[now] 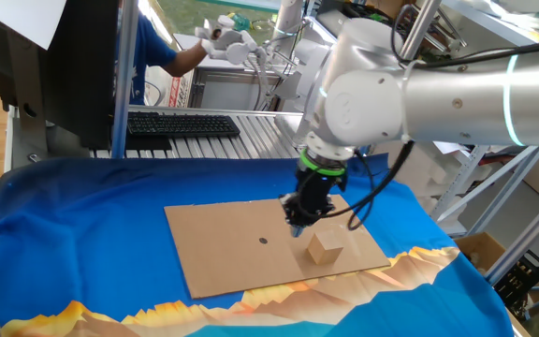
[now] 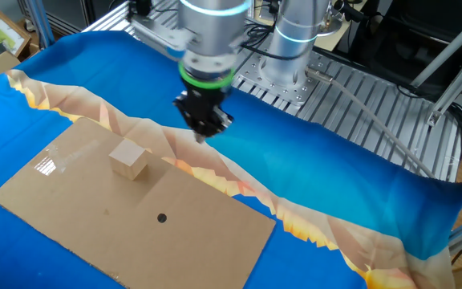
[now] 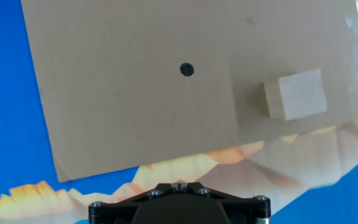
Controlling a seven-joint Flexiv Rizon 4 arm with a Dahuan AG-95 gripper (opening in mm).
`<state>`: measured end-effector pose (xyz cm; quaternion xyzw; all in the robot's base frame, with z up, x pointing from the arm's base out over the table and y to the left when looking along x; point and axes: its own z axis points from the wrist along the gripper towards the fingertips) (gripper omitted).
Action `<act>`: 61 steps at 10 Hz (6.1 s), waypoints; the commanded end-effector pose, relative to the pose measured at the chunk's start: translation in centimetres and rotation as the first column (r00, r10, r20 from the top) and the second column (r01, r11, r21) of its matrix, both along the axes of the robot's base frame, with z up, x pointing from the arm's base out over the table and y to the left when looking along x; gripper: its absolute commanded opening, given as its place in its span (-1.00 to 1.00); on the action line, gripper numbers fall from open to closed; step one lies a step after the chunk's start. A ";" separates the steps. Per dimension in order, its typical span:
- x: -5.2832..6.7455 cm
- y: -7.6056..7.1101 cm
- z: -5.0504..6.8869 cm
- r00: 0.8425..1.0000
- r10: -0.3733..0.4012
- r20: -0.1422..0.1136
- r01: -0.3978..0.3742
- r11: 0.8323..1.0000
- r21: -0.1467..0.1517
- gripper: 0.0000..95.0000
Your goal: Use the gripper to push the small block from left to right
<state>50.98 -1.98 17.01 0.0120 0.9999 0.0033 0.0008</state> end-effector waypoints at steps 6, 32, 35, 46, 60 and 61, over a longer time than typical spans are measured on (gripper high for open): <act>3.0 -7.0 0.7 0.984 0.179 0.022 -0.178 0.984 -0.023 -1.00; 4.6 -11.2 0.2 0.998 -0.008 -0.054 0.006 0.999 -0.040 -1.00; 4.6 -11.2 0.2 0.999 0.015 -0.052 -0.016 0.999 -0.030 -1.00; 7.8 -19.4 -1.5 0.968 0.247 0.039 -0.245 0.969 -0.039 -1.00; 6.2 -21.3 -5.6 0.991 0.131 0.038 -0.131 0.991 -0.021 -1.00; 5.9 -21.3 -6.5 0.991 0.129 0.046 -0.128 0.992 -0.012 -1.00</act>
